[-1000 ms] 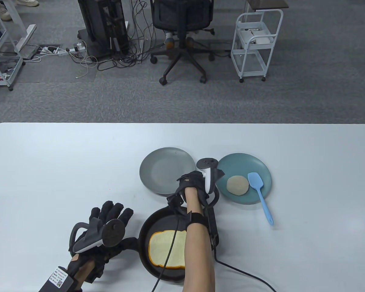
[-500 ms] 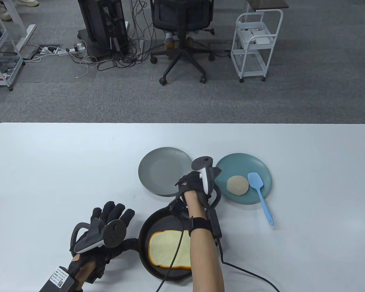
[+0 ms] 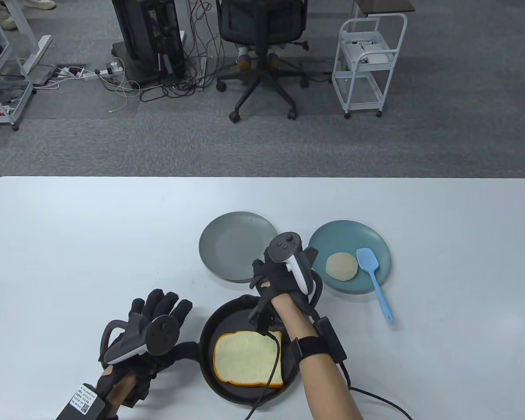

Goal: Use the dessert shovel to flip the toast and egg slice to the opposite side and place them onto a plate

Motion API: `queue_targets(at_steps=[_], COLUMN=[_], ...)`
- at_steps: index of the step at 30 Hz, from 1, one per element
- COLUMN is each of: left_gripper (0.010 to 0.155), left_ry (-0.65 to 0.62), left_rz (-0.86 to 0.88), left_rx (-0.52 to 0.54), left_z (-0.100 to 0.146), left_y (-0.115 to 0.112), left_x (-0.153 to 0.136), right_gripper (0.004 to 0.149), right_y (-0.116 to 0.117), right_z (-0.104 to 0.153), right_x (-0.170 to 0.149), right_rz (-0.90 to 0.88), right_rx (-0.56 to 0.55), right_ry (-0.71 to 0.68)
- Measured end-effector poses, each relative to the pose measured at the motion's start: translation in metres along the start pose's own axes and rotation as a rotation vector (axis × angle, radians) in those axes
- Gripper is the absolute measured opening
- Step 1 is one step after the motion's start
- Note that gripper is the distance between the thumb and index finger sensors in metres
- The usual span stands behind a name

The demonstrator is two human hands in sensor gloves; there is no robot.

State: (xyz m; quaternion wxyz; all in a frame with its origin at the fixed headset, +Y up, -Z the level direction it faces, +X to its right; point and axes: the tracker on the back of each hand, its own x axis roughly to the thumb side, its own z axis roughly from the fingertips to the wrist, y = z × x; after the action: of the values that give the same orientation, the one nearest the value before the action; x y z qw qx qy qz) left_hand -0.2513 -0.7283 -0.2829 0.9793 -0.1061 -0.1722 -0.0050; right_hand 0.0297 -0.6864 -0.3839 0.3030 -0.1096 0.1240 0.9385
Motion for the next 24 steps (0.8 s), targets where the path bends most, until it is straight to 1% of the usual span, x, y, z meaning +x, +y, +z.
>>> queue_targets(at_steps=[3,7,12,15,18,21,22,24], left_gripper=[0.098,0.098,0.098,0.098,0.098,0.098,0.098,0.098], left_ry=[0.0,0.001,0.002,0.004,0.005,0.005,0.004,-0.001], left_rz=[0.009,0.001,-0.006,-0.009,-0.013,-0.015,-0.015,-0.011], left_rx=[0.008,0.001,-0.008,-0.012,-0.016,-0.018,-0.016,-0.01], left_z=[0.0,-0.001,-0.001,-0.001,-0.001,-0.001,-0.001,-0.001], left_y=[0.0,-0.001,-0.001,-0.001,-0.001,-0.001,-0.001,-0.001], left_x=[0.0,0.0,0.0,0.001,0.001,0.001,0.002,0.002], right_gripper=[0.066,0.067,0.069,0.072,0.076,0.078,0.078,0.08], right_y=[-0.013,-0.036,-0.062,-0.076,-0.085,-0.09,-0.091,-0.09], right_z=[0.02,0.045,0.062,0.063,0.057,0.049,0.044,0.036], right_x=[-0.005,-0.024,-0.063,-0.092,-0.124,-0.151,-0.165,-0.182], right_rz=[0.037,0.1,0.175,0.224,0.273,0.285,0.292,0.293], right_rx=[-0.044,-0.131,-0.234,-0.276,-0.275,-0.284,-0.293,-0.291], right_ry=[-0.062,-0.106,-0.067,-0.002,0.099,0.184,0.232,0.284])
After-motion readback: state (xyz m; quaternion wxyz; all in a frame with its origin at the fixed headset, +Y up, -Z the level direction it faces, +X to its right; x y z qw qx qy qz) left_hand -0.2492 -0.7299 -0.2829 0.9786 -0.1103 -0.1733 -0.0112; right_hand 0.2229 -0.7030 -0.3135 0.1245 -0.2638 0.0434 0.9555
